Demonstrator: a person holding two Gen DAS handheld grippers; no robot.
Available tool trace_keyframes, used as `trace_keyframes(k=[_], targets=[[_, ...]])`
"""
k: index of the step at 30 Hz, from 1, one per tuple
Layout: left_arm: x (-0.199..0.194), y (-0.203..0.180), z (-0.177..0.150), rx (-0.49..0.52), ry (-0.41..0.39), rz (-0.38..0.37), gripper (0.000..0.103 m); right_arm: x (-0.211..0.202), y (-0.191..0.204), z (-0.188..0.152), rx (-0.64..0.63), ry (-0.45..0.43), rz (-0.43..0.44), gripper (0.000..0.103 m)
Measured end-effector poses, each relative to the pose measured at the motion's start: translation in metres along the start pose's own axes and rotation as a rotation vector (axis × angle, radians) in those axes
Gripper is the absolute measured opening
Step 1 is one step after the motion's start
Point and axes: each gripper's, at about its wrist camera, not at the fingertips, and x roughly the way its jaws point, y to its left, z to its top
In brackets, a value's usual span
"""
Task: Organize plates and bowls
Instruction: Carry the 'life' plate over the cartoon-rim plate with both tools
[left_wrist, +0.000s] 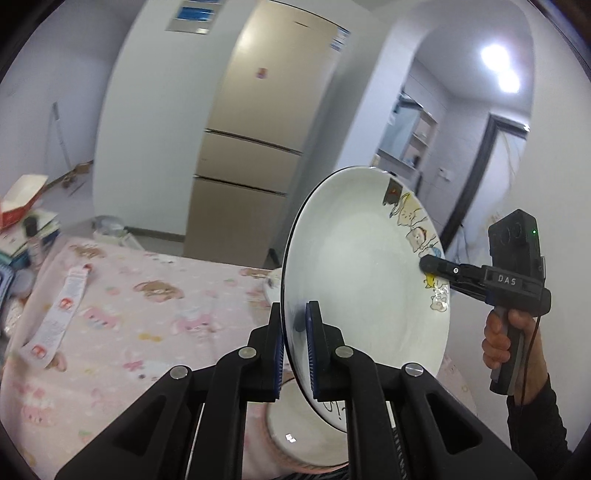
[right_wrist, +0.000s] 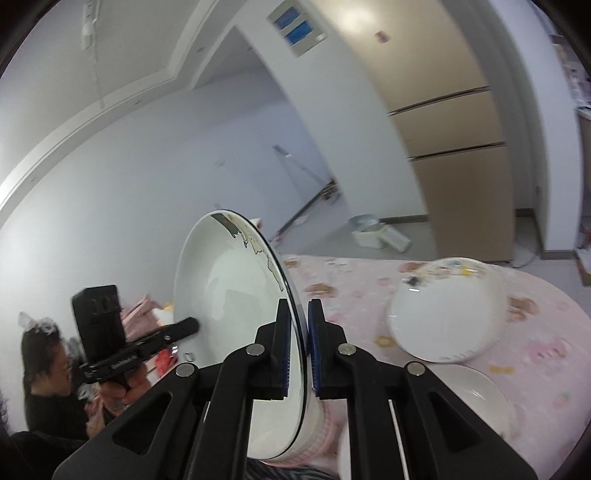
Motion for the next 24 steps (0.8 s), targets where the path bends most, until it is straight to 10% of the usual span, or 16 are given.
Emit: trace_keyframes(k=[24], targets=[[0.123, -0.076, -0.028, 0.143, 0.271, -0.018, 0.013, -0.066, -0.105, -0.075, 0.201, -0.055, -0.189, 0.01]])
